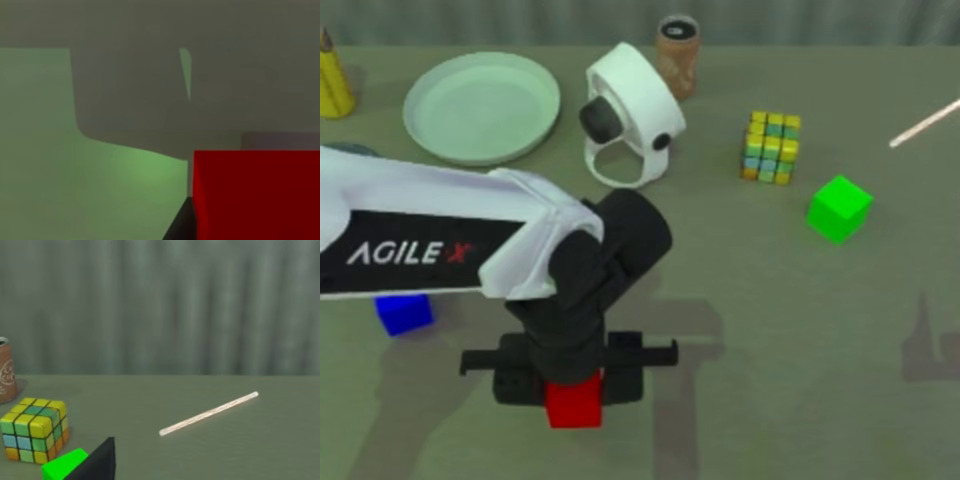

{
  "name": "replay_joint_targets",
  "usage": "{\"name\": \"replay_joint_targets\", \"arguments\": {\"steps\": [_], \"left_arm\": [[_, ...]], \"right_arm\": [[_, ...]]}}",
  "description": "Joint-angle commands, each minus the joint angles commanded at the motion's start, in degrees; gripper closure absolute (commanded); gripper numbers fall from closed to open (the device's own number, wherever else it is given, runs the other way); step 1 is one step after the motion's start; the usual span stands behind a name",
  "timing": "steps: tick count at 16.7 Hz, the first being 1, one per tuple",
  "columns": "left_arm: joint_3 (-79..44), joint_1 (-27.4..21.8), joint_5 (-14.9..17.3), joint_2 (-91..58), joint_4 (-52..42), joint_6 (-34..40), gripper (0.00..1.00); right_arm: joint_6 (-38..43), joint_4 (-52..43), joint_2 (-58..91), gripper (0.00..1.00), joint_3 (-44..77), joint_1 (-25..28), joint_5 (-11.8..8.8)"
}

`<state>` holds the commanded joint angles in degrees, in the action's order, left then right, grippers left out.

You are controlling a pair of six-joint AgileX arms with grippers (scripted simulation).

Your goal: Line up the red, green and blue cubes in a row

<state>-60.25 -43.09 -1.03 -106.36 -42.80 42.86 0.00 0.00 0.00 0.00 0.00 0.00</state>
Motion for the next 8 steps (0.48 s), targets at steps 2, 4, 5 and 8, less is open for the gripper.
{"name": "replay_joint_targets", "arguments": {"steps": [2,4,5,8], "left_arm": [[0.00,0.00,0.00,0.00,0.00,0.00,0.47],[0.00,0.00,0.00,0.00,0.00,0.00,0.32],[0.00,0.00,0.00,0.00,0.00,0.00,0.25],[0.00,0.00,0.00,0.00,0.00,0.00,0.02]], "right_arm": [[0.00,0.00,0.00,0.00,0.00,0.00,0.00],[0.00,0.00,0.00,0.00,0.00,0.00,0.00],[0.00,0.00,0.00,0.00,0.00,0.00,0.00],[0.00,0.00,0.00,0.00,0.00,0.00,0.00]]}}
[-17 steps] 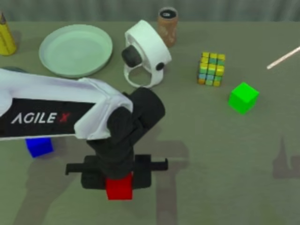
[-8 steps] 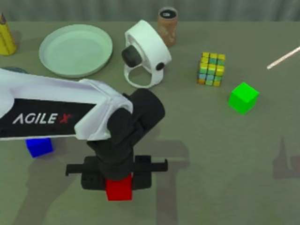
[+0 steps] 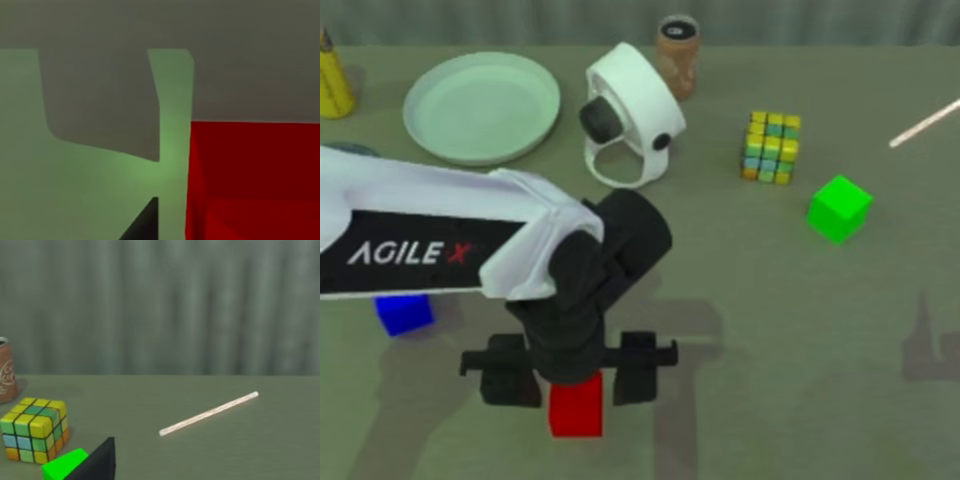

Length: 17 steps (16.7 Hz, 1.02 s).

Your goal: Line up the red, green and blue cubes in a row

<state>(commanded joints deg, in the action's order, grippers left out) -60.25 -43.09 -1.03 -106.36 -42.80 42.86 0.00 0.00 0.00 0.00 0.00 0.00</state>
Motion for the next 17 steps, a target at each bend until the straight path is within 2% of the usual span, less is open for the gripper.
{"name": "replay_joint_targets", "arguments": {"steps": [10,17], "left_arm": [[-0.17,-0.04,0.00,0.11,-0.20,-0.01,0.00],[-7.56,0.55,-0.03,5.29,-13.44,0.48,0.00]], "right_arm": [[0.00,0.00,0.00,0.00,0.00,0.00,0.00],[0.00,0.00,0.00,0.00,0.00,0.00,0.00]]}}
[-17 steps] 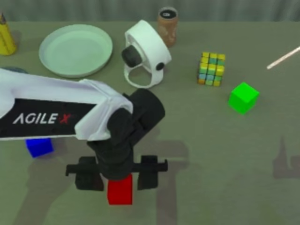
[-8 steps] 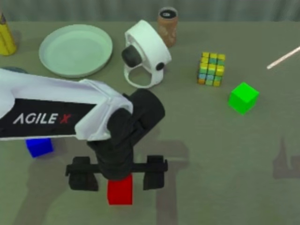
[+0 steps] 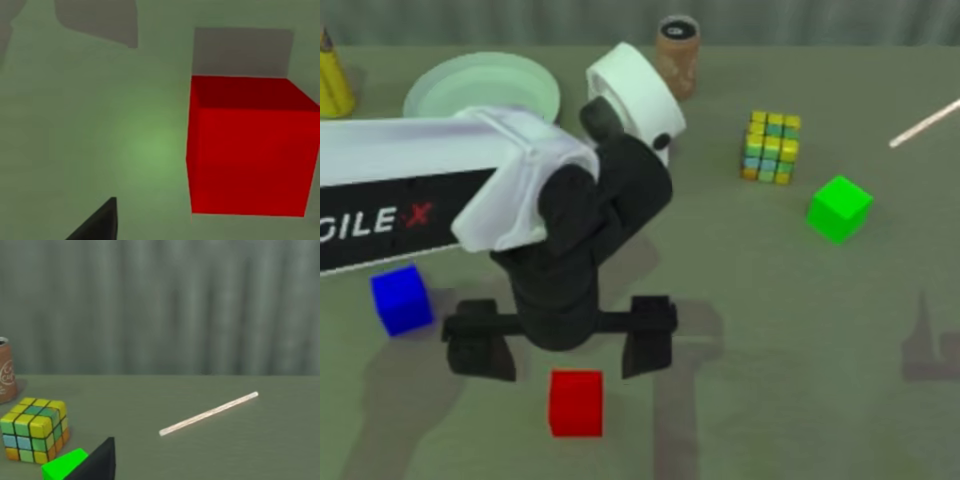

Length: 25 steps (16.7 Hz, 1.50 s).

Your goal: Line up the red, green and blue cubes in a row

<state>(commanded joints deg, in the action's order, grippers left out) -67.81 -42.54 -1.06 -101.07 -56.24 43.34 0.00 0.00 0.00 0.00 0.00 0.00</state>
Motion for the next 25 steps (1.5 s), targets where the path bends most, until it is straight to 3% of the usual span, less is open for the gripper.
{"name": "replay_joint_targets", "arguments": {"steps": [8,12,18,25], "left_arm": [[-0.94,0.19,-0.04,1.65,-1.88,-0.09,0.00],[4.36,3.65,-0.40,8.01,1.97,-0.67,0.00],[21.08,14.60,-0.83,30.98,14.01,-4.62,0.00],[46.50,29.69,-0.79,66.37,32.15,-17.68,0.00]], "right_arm": [[-0.14,-0.39,0.56,0.00,0.56,0.11,-0.04],[-2.09,-5.85,8.71,0.00,8.73,1.32,-0.21],[-8.22,-22.72,38.64,0.00,37.00,4.36,-0.08],[-17.39,-48.09,87.09,0.00,77.25,8.76,0.43]]}}
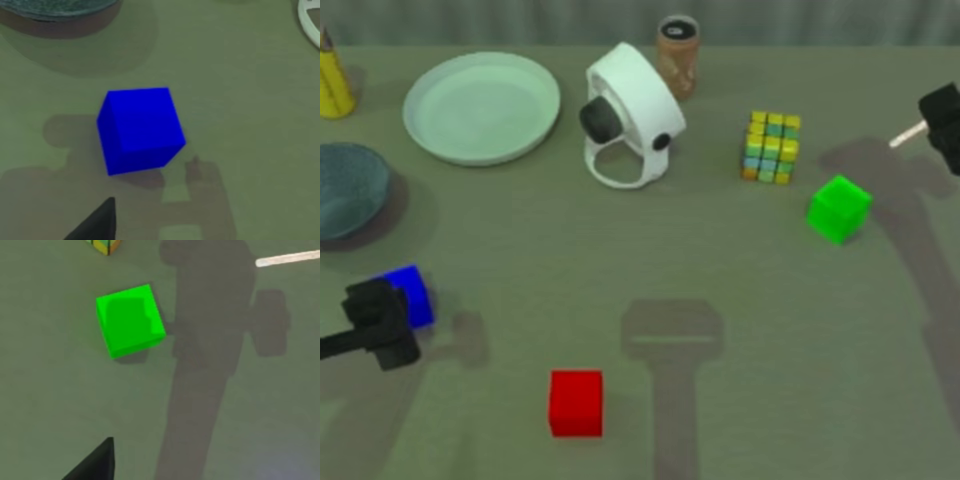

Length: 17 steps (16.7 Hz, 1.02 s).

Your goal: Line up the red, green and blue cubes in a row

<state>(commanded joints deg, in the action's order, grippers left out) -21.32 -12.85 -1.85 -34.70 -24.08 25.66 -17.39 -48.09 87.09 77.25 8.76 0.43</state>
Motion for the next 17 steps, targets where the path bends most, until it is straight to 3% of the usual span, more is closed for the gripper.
{"name": "replay_joint_targets", "arguments": {"steps": [5,10,17], "left_arm": [[13.05,7.94,0.59,18.56,11.91,-12.03,0.00],[19.65,12.68,1.50,30.88,20.94,-21.95,0.00],[21.32,14.00,1.85,34.70,24.08,-25.66,0.00]], "right_arm": [[-5.54,-15.53,27.44,0.00,24.13,2.83,0.15],[-9.27,-25.45,46.08,0.00,42.33,4.76,0.00],[-10.51,-28.54,51.79,0.00,48.27,5.40,-0.11]]}}
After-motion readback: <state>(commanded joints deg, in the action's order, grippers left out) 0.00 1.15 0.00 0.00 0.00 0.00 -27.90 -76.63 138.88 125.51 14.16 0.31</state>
